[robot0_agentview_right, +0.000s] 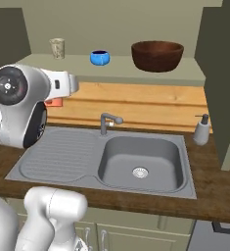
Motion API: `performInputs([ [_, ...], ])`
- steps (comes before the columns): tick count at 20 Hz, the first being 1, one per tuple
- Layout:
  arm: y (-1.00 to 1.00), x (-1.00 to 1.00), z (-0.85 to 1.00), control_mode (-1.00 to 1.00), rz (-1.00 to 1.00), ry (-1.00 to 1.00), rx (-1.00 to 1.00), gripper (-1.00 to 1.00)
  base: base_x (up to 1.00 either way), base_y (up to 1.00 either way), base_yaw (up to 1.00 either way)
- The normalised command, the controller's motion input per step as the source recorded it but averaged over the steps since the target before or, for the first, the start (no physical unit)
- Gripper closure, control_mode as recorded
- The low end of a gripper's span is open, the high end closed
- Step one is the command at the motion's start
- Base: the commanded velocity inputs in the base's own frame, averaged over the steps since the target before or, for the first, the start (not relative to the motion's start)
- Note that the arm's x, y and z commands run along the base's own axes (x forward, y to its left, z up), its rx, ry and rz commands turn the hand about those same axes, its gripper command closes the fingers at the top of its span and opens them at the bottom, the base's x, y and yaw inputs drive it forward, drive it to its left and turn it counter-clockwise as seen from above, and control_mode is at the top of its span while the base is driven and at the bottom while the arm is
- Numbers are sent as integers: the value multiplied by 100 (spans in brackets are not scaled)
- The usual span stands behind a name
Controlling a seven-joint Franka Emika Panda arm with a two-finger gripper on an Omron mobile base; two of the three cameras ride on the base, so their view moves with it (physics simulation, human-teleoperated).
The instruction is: Gather all objects into one cabinet and sort the glasses and bowls to opposite sides.
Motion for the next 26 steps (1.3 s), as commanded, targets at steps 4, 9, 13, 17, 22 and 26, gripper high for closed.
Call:
performInputs([
  [4, 14, 53, 1, -100, 42, -21, 13, 100, 0, 0, 0],
  [9, 1, 65, 11, -100, 44, -34, 15, 100, 0, 0, 0],
  [13, 1, 76, 15, -100, 37, -25, 14, 100, 0, 0, 0],
  [17, 5, 73, 4, -100, 8, 8, 0, 100, 0, 0, 0],
  [22, 0, 36, 8, -100, 0, 7, 0, 100, 0, 0, 0],
  [26, 0, 33, 1, -100, -1, 0, 0, 100, 0, 0, 0],
])
